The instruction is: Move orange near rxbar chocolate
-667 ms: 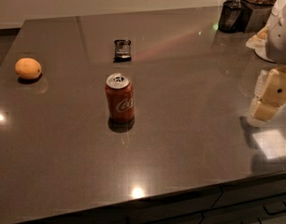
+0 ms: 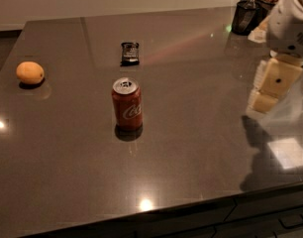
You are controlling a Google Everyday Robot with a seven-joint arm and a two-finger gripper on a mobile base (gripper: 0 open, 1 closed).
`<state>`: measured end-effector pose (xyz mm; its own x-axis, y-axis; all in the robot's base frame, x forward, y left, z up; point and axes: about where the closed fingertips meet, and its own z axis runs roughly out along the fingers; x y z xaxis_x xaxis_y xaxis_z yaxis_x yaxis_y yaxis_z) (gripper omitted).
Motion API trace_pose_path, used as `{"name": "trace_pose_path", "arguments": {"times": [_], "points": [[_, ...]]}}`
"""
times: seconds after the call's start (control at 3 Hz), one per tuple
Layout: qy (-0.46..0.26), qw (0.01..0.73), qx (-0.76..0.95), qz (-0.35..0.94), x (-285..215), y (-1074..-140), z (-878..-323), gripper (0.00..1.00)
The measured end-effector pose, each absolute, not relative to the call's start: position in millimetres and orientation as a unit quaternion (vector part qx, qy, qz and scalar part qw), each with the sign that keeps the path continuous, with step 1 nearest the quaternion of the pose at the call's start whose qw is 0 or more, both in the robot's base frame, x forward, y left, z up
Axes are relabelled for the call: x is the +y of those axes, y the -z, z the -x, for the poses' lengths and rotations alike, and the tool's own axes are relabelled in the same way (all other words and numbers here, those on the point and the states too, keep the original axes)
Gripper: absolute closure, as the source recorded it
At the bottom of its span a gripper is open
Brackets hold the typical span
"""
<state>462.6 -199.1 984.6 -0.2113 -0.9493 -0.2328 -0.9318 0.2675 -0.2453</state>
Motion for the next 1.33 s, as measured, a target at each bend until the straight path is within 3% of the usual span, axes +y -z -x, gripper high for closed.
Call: {"name": "trace_pose_path", "arguments": {"times": [1.33], "points": [[-0.048, 0.266, 0.760, 0.591, -76, -1008, -584, 0.00]]}}
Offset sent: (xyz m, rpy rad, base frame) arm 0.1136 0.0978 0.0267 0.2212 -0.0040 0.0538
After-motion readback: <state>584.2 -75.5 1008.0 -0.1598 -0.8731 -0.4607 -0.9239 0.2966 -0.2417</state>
